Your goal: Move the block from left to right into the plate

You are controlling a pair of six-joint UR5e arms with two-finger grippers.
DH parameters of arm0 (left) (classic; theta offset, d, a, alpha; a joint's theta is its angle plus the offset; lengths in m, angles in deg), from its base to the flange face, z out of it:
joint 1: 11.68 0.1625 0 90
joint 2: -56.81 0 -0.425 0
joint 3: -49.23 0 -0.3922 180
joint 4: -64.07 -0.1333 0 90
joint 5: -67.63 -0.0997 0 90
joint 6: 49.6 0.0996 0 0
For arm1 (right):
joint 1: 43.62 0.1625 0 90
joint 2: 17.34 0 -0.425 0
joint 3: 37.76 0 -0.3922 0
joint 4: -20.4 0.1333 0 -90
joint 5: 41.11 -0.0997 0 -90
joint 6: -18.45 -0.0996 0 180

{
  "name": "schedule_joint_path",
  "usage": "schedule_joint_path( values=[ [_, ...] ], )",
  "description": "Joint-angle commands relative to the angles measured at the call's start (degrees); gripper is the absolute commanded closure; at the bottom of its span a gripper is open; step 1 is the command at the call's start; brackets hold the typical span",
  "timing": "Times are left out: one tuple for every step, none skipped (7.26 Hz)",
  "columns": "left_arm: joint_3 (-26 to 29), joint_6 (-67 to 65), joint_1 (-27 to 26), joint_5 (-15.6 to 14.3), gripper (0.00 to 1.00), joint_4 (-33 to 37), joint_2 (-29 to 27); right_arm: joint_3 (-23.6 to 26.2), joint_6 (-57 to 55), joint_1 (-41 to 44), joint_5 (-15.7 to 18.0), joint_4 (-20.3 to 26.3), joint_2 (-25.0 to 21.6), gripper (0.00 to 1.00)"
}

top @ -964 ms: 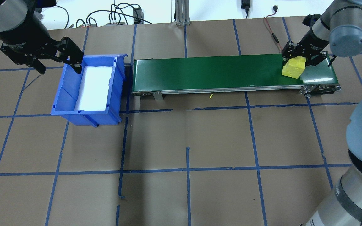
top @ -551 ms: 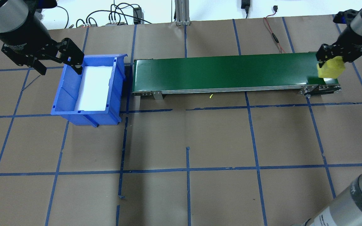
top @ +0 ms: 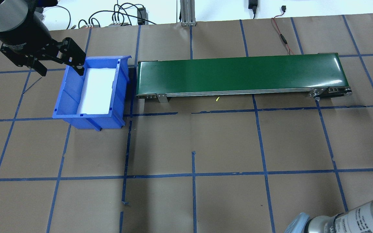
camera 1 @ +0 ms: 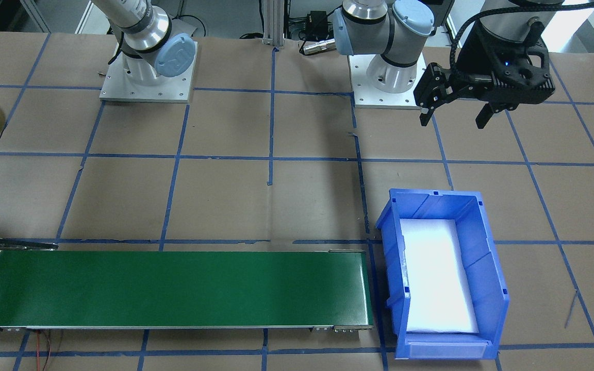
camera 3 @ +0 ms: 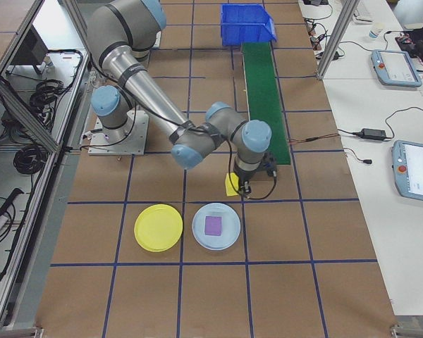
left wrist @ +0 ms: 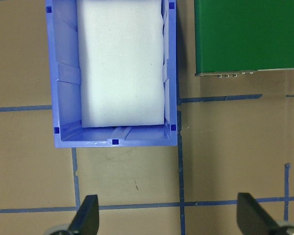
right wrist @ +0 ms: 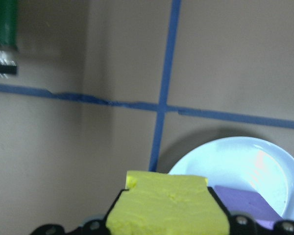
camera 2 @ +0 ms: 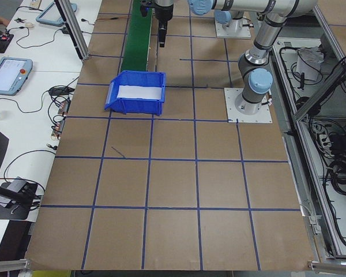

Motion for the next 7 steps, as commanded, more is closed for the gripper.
schedule_joint_path(
  values=[
    [0.08,0.04,-0.12,0.09,0.00,0.02,-0.01,6.79,11.88,-14.63,2.76,-0.15,-0.23,0.69],
    [-0.09,-0.05,0.14,0.26,0.00,-0.33,-0.18,8.91,13.14,-18.68,2.95,-0.24,-0.32,0.63],
    [-0.71,-0.14,-0.82,0.00,0.00,-0.07,-0.10,10.15,14.20,-20.55,3.38,-0.50,-0.23,0.55],
    [-0.28,-0.14,-0.30,0.17,0.00,-0.07,-0.09,11.03,16.38,-21.62,4.17,-0.86,-0.15,0.50],
    [-0.62,-0.14,-0.30,0.09,0.00,0.02,-0.09,12.00,18.49,-22.41,3.83,-3.21,-0.06,0.34],
    [-0.71,-0.14,-0.38,0.18,0.00,0.02,-0.01,12.01,18.69,-22.59,3.39,-4.80,-0.14,0.18],
    [-0.54,-0.14,-0.30,0.00,0.00,0.11,0.08,12.79,18.43,-22.59,3.82,-4.73,0.03,0.00]
  ],
)
